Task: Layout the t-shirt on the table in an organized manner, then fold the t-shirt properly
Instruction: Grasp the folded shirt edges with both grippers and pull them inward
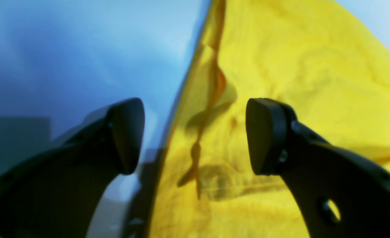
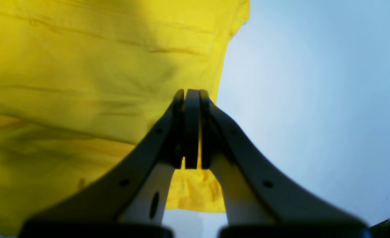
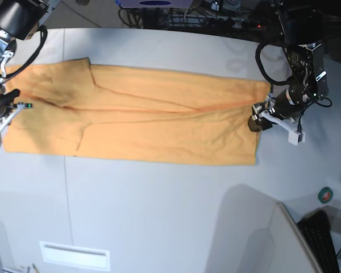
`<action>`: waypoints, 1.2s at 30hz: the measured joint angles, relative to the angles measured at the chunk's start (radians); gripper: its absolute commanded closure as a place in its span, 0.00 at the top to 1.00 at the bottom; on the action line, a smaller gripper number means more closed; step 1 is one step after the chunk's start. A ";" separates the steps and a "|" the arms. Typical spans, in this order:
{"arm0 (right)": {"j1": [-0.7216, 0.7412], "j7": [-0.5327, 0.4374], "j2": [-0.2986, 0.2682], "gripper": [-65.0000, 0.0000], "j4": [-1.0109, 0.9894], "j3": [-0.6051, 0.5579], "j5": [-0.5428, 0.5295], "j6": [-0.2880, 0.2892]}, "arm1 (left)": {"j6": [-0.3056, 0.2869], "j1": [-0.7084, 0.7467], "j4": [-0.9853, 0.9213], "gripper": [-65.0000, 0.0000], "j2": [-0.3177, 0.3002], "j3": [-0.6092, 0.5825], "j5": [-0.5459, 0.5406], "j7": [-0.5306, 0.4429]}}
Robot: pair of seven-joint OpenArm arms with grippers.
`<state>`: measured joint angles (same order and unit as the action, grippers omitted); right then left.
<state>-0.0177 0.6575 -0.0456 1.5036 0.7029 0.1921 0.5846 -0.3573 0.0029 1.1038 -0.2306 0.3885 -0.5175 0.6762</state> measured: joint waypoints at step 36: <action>-0.022 0.001 -0.001 0.00 0.001 0.004 0.003 0.000 | 0.130 0.180 0.515 0.00 0.002 -0.306 0.142 0.051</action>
<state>-0.0399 0.6582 -0.0463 1.5043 0.7067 0.1955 0.5846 -0.2268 0.1833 1.6188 -0.2287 0.0822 -0.3759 0.7273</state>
